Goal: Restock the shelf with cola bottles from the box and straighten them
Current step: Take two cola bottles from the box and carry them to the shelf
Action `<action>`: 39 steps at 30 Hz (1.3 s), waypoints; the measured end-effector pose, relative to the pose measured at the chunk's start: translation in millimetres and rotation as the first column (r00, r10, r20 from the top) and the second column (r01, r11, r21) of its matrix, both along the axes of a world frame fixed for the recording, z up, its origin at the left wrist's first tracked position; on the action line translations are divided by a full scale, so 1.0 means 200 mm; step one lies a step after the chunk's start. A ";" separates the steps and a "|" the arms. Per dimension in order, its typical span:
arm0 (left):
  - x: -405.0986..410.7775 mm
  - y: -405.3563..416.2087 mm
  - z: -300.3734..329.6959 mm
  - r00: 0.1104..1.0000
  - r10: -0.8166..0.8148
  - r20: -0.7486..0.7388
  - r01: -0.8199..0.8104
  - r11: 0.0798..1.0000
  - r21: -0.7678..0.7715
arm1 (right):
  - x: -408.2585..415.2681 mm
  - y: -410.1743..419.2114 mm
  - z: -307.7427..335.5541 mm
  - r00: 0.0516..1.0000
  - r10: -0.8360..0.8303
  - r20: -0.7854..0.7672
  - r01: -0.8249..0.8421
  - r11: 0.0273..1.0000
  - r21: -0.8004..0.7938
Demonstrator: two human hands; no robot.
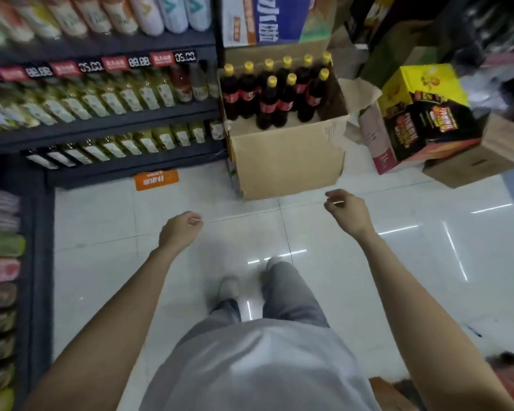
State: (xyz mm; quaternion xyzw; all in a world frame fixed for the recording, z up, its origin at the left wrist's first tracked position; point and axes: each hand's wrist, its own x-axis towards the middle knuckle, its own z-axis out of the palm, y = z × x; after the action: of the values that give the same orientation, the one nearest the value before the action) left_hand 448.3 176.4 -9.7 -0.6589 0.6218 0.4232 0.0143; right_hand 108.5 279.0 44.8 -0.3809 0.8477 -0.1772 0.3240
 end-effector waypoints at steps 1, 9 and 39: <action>-0.13 -0.11 0.01 0.999 -0.032 -0.024 0.032 0.999 0.010 | -0.10 -0.12 -0.01 0.999 0.031 -0.020 -0.031 0.999 -0.020; -1.11 -0.95 -0.09 0.973 -0.003 -0.232 -0.038 0.984 -0.173 | -0.80 -1.20 -0.31 0.955 0.297 0.007 -0.295 0.952 -0.082; -1.52 -1.11 -0.17 0.595 0.390 -0.703 -0.675 0.717 -0.175 | -0.88 -1.80 -0.32 0.824 0.527 0.207 -0.375 0.782 -0.498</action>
State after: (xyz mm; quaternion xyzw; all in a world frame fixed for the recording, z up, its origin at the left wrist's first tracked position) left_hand 144.8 -45.5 -43.2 -0.6259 0.4328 0.4523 -0.4652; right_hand -67.1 -80.5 -18.7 -0.6019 0.5999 -0.3402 0.4026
